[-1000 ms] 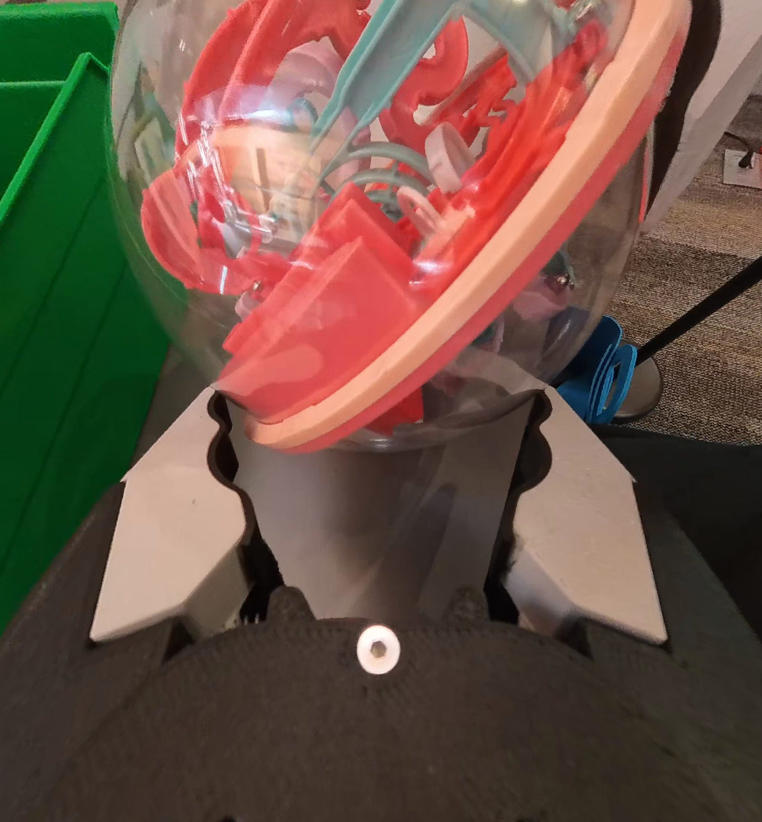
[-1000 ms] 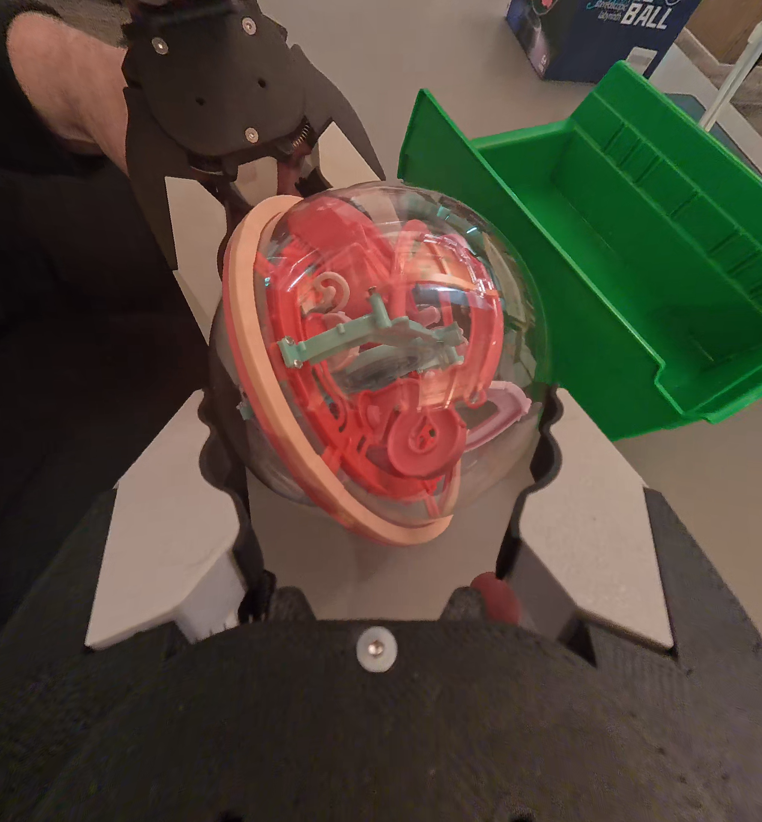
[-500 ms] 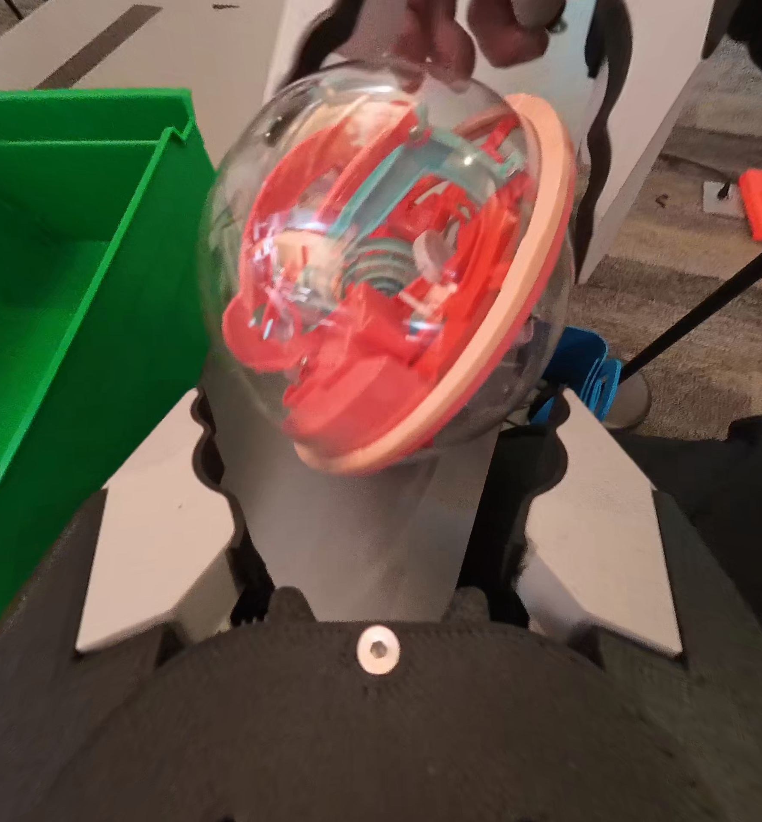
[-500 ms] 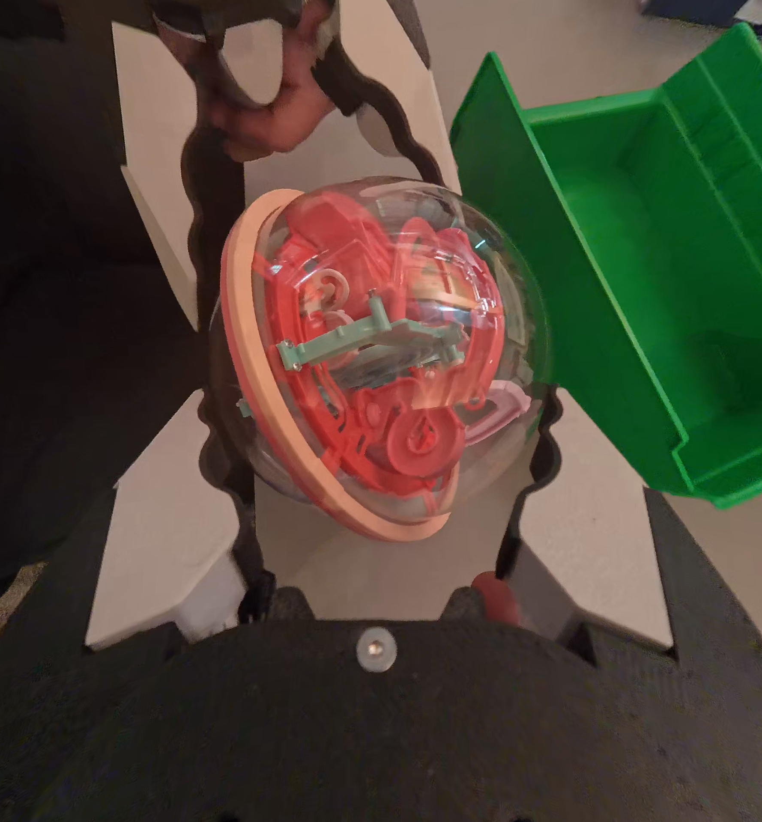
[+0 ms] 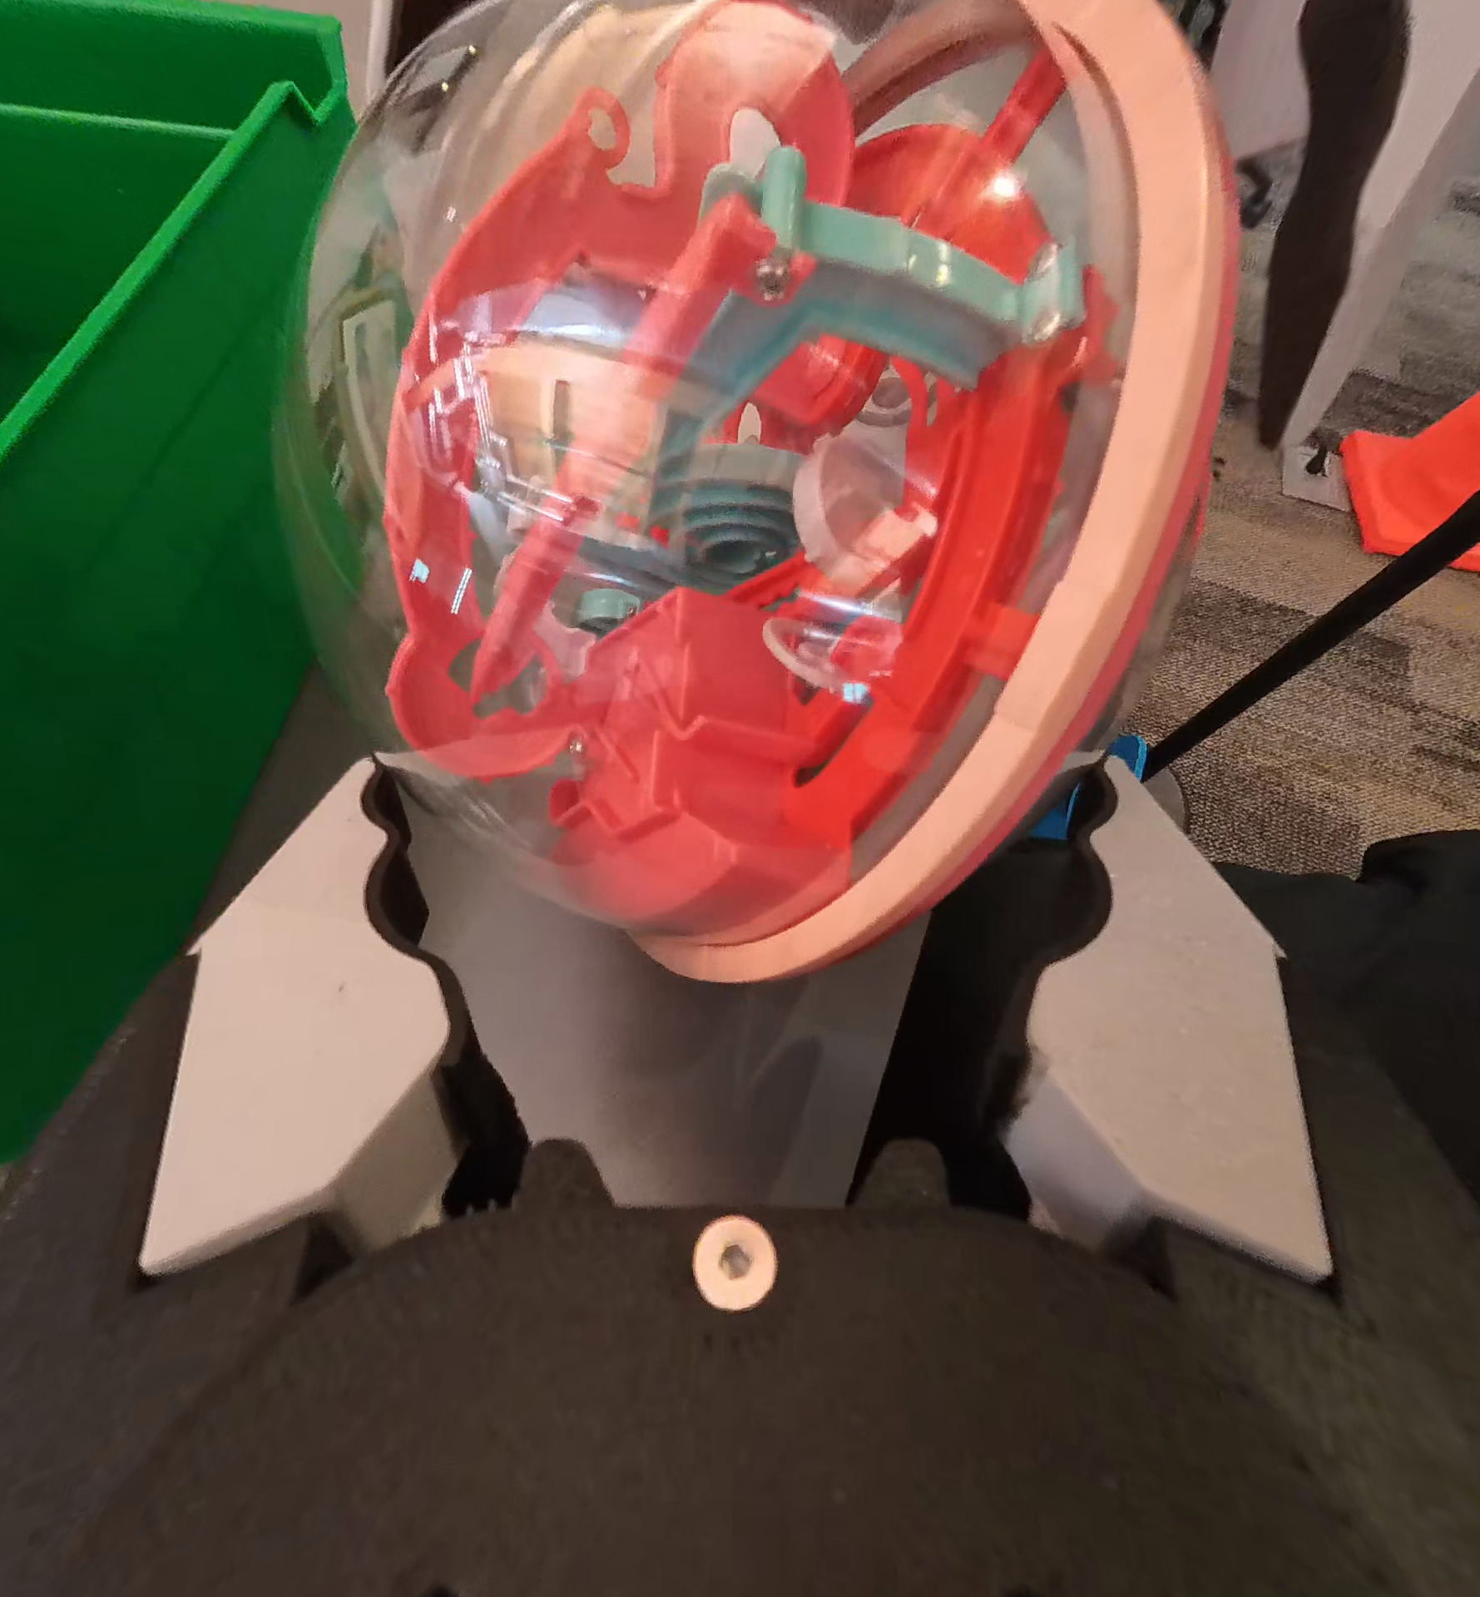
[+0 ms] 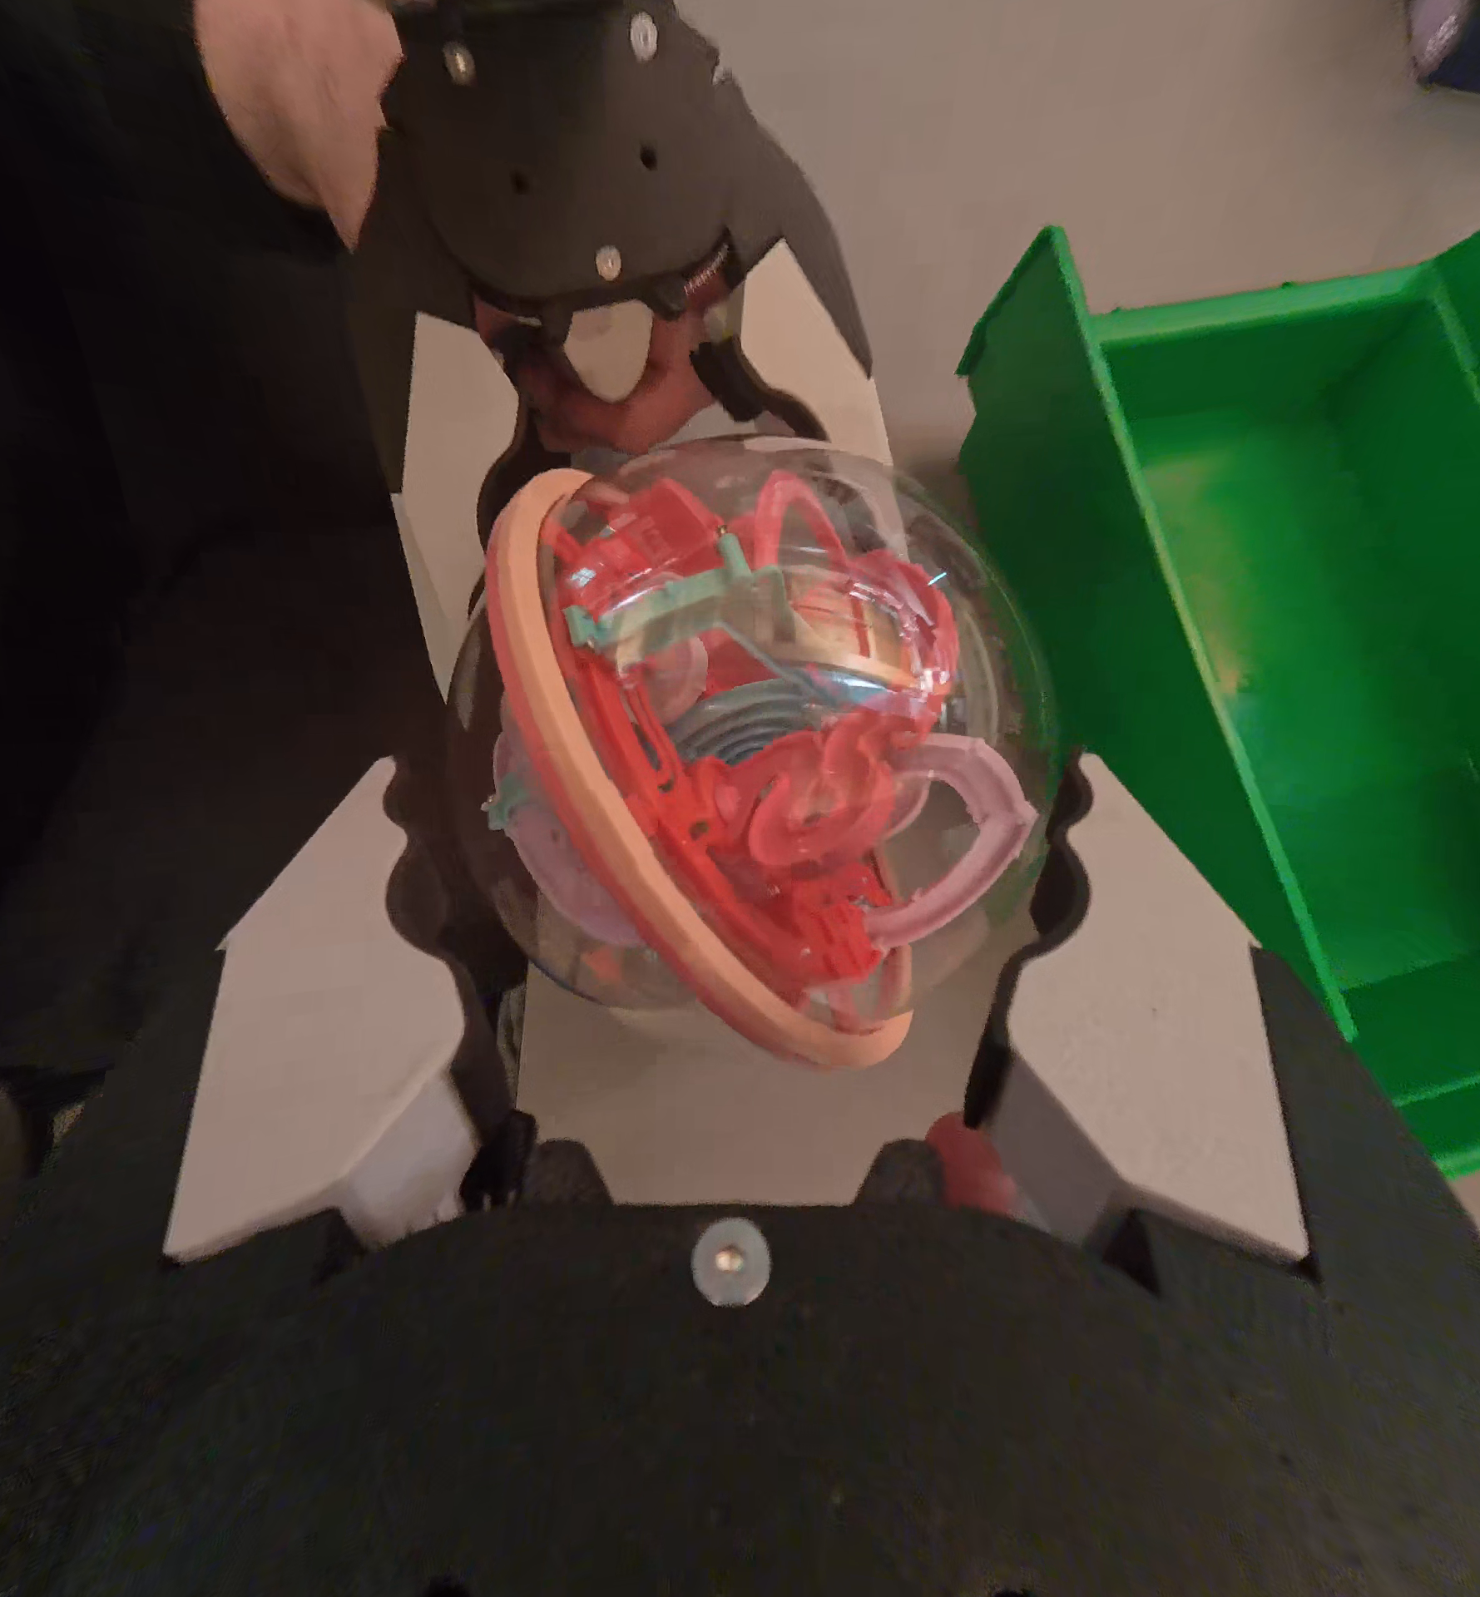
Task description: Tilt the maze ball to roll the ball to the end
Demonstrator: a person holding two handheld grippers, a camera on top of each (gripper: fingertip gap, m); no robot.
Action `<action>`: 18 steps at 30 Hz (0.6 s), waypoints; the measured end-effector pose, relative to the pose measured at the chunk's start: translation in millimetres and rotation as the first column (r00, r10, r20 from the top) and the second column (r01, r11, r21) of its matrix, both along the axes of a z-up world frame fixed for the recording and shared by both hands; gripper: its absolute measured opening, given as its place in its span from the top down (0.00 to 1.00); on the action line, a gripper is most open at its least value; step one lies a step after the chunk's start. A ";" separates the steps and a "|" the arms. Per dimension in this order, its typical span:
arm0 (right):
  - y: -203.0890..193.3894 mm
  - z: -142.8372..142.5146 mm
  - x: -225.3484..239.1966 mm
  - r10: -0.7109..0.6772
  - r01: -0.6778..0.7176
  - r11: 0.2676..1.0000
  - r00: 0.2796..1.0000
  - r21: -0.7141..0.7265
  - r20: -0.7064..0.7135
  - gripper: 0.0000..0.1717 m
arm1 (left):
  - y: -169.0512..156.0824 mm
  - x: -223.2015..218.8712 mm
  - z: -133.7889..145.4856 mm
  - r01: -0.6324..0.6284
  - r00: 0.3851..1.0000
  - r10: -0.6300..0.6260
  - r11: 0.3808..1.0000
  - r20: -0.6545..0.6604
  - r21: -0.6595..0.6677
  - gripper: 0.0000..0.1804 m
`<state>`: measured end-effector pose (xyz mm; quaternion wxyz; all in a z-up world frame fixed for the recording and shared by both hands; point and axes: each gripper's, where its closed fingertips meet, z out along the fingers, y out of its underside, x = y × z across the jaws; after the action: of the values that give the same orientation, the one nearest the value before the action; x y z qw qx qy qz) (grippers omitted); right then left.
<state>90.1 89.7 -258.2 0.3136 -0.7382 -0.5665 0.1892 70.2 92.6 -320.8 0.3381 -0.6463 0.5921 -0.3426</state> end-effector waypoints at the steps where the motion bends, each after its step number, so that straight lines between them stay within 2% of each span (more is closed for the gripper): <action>1: 0.6 5.1 3.2 -0.007 0.008 1.000 0.999 0.013 -0.045 0.18 | 0.4 0.1 0.0 0.000 1.000 0.000 1.000 0.003 -0.007 0.19; 3: 2.7 12.4 14.8 -0.046 0.049 0.999 0.991 0.022 -0.125 0.17 | 1.2 0.2 -0.1 0.002 1.000 -0.001 1.000 0.008 -0.015 0.19; 6: 0.2 -11.8 33.3 -0.081 0.077 0.996 0.987 -0.037 -0.136 0.17 | 2.1 1.8 0.5 0.006 1.000 -0.005 1.000 0.015 -0.024 0.19; 9: -2.7 -25.8 29.9 -0.093 0.070 0.992 0.970 -0.107 -0.225 0.20 | 1.9 4.3 0.4 0.012 1.000 -0.011 0.999 0.015 -0.038 0.19; 18: 1.5 -23.9 29.5 -0.161 0.094 0.967 0.945 -0.235 -0.285 0.20 | -1.7 7.8 6.5 0.008 1.000 -0.002 0.981 0.031 -0.192 0.20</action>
<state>119.6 91.2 -282.1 0.3251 -0.7658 -0.4384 0.3402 77.9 90.9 -314.3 0.2823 -0.6691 0.5527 -0.4089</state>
